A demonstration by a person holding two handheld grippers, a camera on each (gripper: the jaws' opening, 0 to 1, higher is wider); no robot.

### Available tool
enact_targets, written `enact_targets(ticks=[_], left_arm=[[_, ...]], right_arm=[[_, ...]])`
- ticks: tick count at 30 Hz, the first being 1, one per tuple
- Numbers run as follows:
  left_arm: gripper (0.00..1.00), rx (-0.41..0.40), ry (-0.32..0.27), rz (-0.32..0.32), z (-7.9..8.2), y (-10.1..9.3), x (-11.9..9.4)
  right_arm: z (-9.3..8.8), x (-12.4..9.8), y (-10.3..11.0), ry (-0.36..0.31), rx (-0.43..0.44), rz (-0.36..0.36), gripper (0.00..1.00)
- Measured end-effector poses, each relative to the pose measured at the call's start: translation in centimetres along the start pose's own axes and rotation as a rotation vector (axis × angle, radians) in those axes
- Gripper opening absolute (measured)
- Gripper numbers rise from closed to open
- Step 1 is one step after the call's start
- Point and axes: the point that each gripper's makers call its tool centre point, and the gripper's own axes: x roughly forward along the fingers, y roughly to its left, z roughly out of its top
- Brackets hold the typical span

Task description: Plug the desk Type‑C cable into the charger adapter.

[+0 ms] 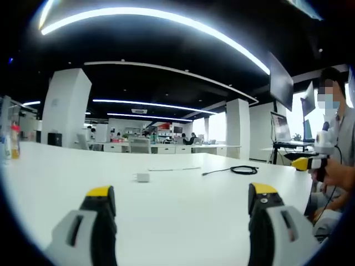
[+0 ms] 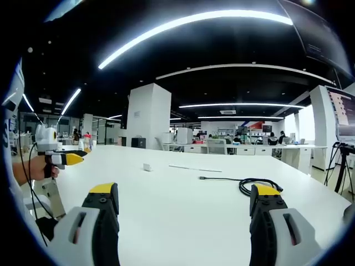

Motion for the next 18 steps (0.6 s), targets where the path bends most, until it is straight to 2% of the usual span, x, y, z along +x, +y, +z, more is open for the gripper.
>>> enact_targets(ticks=[18], left_arm=[[1.0,0.023,-0.024,-0.023,0.5,-0.53,-0.02]], right_arm=[[0.24,-0.01,-0.18,-0.005,-0.002,-0.006,1.0]])
